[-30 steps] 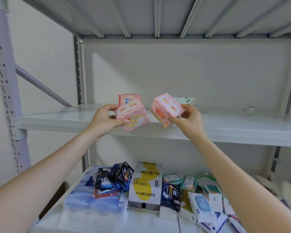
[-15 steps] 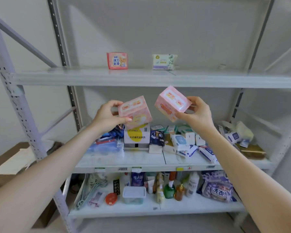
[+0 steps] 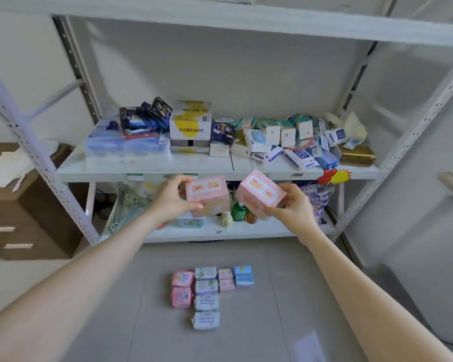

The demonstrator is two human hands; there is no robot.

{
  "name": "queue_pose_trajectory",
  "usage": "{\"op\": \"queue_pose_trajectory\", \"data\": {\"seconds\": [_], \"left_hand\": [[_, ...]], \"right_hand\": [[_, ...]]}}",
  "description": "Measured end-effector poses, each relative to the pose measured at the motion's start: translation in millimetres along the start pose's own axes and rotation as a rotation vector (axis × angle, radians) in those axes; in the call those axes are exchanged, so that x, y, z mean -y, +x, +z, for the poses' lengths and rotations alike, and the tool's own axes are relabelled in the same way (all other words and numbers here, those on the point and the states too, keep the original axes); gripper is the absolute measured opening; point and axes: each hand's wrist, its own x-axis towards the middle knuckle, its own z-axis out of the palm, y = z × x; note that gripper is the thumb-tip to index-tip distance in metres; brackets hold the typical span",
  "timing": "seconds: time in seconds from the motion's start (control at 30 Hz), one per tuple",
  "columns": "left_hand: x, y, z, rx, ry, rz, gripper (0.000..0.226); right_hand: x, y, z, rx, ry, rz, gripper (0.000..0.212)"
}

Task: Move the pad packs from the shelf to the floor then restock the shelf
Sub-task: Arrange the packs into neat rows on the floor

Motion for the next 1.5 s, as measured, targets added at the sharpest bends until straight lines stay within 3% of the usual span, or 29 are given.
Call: {"op": "queue_pose_trajectory", "data": {"seconds": [0.43, 0.73, 1.17, 1.5], "left_hand": [[89.5, -99.3, 162.4, 0.115, -0.001, -0.251, 0.072], [156.7, -69.2, 237.0, 0.203, 0.047, -0.309, 0.069], [379.0, 17.4, 375.1, 0.275, 0.063, -0.368, 0.069], [549.2, 57.4, 499.1, 0.331, 0.162, -0.212, 0.071]], "right_hand": [[-163.7, -104.9, -17.1, 0.152, -0.04, 0.267, 0.056], [-262.8, -101.5, 9.7, 0.249, -0.057, 0.436, 0.059], [-479.9, -45.5, 153.4, 0.381, -0.06, 0.56, 0.064], [-671.2, -25.5, 249.5, 0.457, -0.091, 0.577, 0.065]]}}
